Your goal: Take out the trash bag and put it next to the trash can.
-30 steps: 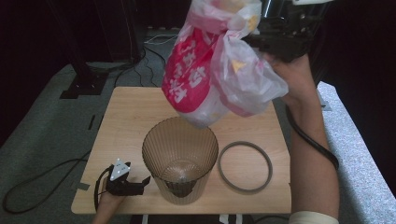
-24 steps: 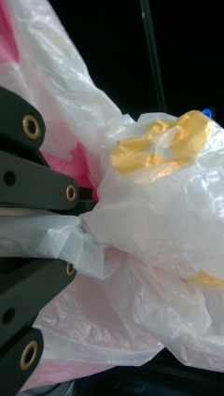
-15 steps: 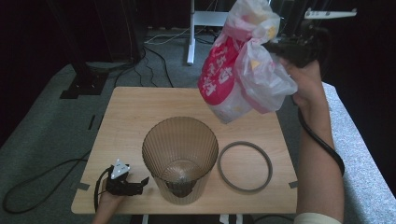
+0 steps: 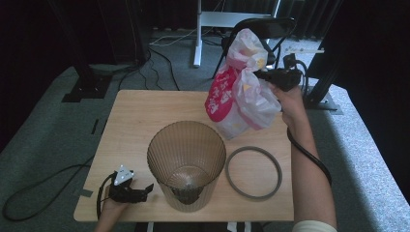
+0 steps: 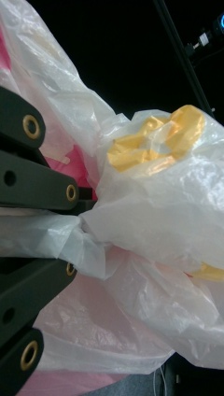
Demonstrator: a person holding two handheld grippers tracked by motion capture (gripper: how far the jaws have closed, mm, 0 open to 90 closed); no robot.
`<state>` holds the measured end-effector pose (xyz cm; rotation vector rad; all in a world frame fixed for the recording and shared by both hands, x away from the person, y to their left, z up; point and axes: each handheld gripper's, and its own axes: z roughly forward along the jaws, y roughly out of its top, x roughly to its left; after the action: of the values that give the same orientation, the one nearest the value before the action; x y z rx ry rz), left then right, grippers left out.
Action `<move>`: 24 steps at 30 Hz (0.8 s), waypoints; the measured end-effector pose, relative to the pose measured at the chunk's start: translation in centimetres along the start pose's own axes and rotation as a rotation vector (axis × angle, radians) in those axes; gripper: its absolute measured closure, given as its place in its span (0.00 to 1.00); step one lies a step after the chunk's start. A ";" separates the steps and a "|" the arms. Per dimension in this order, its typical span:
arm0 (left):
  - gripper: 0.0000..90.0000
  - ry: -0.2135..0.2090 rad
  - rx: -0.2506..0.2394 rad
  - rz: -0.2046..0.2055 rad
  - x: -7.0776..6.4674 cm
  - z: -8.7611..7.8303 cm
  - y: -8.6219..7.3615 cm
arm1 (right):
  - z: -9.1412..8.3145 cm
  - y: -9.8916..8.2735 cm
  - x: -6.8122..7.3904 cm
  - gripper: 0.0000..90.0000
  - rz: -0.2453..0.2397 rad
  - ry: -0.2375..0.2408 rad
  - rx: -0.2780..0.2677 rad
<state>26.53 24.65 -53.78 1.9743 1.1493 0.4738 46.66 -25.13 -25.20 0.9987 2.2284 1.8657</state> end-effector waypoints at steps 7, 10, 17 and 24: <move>0.00 0.003 -0.005 -0.004 0.1 0.0 -0.1 | 2.4 -1.8 -1.1 0.99 0.028 0.005 0.006; 0.00 0.004 -0.006 -0.007 0.1 0.0 -0.1 | 3.5 -2.6 -1.6 0.99 0.049 0.010 0.007; 0.00 0.004 -0.008 -0.011 0.2 0.0 -0.1 | 6.2 -4.3 -2.5 0.99 0.096 0.024 0.022; 0.00 0.000 -0.006 -0.011 0.2 0.1 -0.1 | 8.1 -5.4 -3.2 0.99 0.125 0.043 0.031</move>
<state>26.61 24.84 -53.95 1.9620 1.1573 0.4710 50.45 -20.06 -33.29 1.1381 2.2746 1.9253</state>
